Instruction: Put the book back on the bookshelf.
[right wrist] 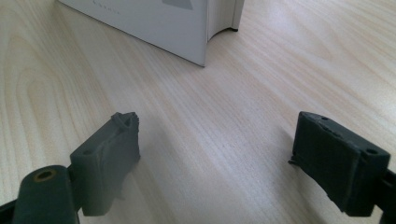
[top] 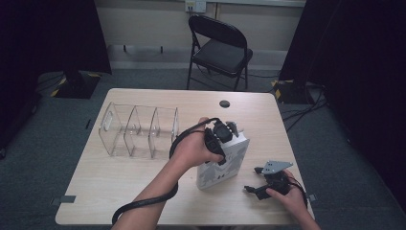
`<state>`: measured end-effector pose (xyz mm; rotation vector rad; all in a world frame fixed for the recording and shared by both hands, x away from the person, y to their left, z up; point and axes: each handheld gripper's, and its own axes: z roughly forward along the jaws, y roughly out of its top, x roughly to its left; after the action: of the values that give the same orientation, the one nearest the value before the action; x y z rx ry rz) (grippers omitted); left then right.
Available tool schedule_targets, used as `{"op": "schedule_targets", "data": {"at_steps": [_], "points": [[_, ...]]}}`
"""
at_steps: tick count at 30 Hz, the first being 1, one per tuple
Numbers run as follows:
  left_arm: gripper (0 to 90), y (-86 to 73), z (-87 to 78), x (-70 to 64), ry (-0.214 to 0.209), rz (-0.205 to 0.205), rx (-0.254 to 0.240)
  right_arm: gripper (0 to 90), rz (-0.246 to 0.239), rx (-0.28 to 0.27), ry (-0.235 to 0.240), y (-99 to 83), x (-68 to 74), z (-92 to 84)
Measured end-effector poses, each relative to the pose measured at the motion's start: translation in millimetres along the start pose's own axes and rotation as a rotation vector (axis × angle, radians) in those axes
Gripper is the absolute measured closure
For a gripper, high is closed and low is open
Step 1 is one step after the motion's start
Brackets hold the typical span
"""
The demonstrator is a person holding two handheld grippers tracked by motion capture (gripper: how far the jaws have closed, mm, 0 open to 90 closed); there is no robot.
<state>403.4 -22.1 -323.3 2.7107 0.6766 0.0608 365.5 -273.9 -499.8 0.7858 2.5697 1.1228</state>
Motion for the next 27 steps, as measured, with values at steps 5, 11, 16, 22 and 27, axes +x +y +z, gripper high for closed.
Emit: {"op": "schedule_targets", "data": {"at_steps": [5,11,16,22,27], "points": [[52.3,-0.1,-2.8,1.0,-0.002,-0.068,0.02,13.6,-0.001,0.001,0.0,0.1,-0.2,0.0],[52.4,-3.4,-9.3,4.3,-0.013,-0.144,0.047,13.6,-0.002,0.001,0.0,0.0,-0.3,-0.1],[52.5,-8.8,-16.1,6.6,0.013,-0.157,0.057,13.6,-0.003,0.0,0.0,0.1,-0.3,0.0],[52.6,-16.9,-26.7,13.2,0.018,-0.181,0.062,13.6,-0.001,0.002,0.002,0.1,-0.3,-0.2],[52.6,-22.8,-33.1,15.5,0.023,-0.222,0.048,13.6,-0.001,0.003,0.002,0.1,-0.3,-0.2]]}}
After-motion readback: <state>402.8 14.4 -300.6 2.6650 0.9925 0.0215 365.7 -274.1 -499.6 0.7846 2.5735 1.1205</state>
